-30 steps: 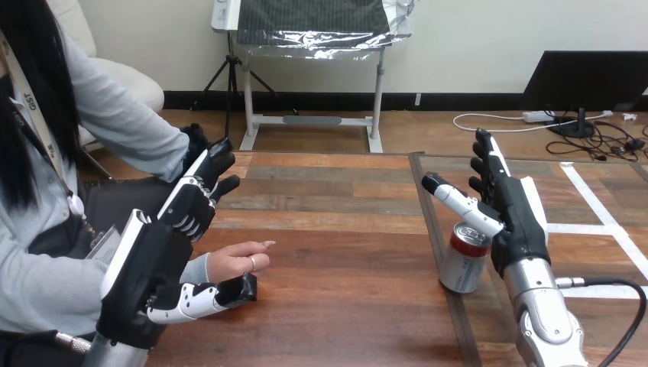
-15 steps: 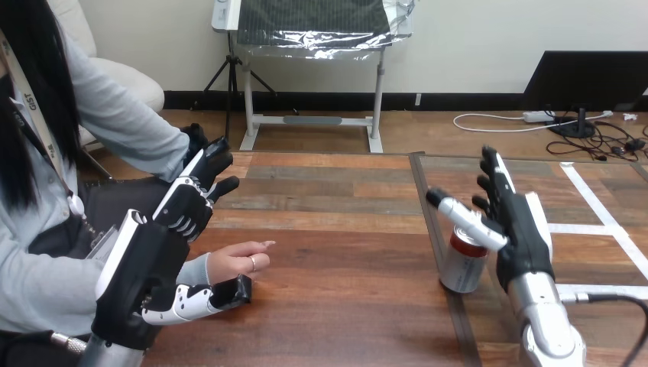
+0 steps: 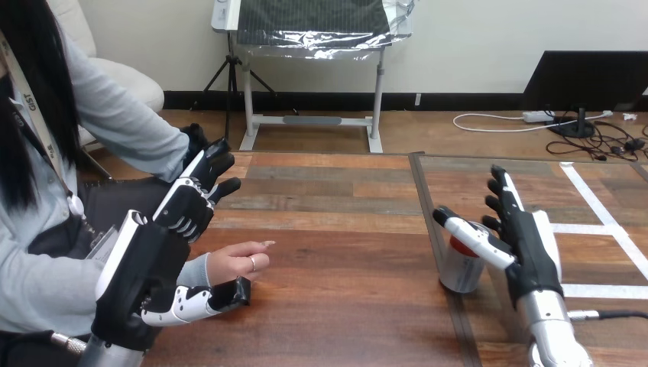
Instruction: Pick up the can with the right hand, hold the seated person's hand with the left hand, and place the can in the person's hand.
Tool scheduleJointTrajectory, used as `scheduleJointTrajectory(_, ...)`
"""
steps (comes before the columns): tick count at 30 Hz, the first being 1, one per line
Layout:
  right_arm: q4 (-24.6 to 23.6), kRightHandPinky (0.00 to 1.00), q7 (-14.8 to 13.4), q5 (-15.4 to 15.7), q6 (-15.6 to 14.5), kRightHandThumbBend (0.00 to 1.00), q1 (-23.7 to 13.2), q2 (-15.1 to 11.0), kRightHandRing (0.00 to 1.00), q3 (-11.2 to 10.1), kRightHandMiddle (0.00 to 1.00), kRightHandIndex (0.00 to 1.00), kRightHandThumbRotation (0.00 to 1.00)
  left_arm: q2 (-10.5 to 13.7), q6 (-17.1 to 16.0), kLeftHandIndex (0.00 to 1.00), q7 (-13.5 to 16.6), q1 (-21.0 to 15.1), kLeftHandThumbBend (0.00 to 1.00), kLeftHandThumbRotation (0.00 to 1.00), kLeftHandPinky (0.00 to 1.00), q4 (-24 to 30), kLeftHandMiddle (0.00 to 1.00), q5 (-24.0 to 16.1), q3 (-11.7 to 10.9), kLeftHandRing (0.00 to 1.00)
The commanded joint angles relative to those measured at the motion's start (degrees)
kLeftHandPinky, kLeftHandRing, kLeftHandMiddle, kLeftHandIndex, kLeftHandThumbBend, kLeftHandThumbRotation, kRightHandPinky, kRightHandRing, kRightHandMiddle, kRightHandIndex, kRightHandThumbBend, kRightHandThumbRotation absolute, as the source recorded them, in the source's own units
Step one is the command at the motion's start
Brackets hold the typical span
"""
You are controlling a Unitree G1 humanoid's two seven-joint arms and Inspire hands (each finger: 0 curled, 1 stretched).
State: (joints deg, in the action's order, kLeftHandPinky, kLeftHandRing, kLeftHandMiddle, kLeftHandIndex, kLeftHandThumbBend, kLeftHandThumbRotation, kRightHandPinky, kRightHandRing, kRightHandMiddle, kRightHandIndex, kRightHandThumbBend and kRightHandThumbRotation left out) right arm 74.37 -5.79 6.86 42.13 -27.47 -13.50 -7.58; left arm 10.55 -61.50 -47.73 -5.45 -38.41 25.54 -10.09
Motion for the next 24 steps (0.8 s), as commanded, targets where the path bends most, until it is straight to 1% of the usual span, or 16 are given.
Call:
scheduleJointTrajectory(1,-1.33,0.91,-0.99,0.31,1.60,1.00,-2.26,-0.64,0.97,0.28,0.98,1.00,0.49,0.20,0.33,0.94,-0.13,-2.13,1.00,0.47,0.91,0.69,0.98,1.11,-0.11,0.97)
scheduleJointTrajectory(8,-1.42,0.91,-1.91,0.67,1.70,1.00,-1.72,-0.52,0.96,0.70,0.98,0.99,0.49,0.37,0.95,0.94,0.64,-1.67,1.00,0.48,0.91,1.63,0.99,0.26,-0.01,0.97)
scheduleJointTrajectory(11,-1.42,0.90,-2.28,0.79,1.66,1.00,-1.53,-0.48,0.96,0.88,0.98,0.99,0.49,0.27,0.86,0.94,0.25,-1.85,1.00,0.49,0.91,1.56,0.99,0.66,0.01,0.97)
scheduleJointTrajectory(20,-1.48,0.90,-1.77,-0.09,1.99,1.00,-0.85,0.18,0.95,0.53,0.97,0.99,0.47,0.52,0.78,0.95,-0.09,-1.76,1.00,0.49,0.91,2.19,0.99,0.96,0.04,0.97)
scheduleJointTrajectory(24,-1.58,0.90,-1.50,-0.58,1.94,1.00,-0.56,0.63,0.94,0.30,0.97,0.99,0.45,0.69,1.24,0.95,0.28,-1.50,1.00,0.49,0.90,2.79,0.99,0.70,0.08,0.97)
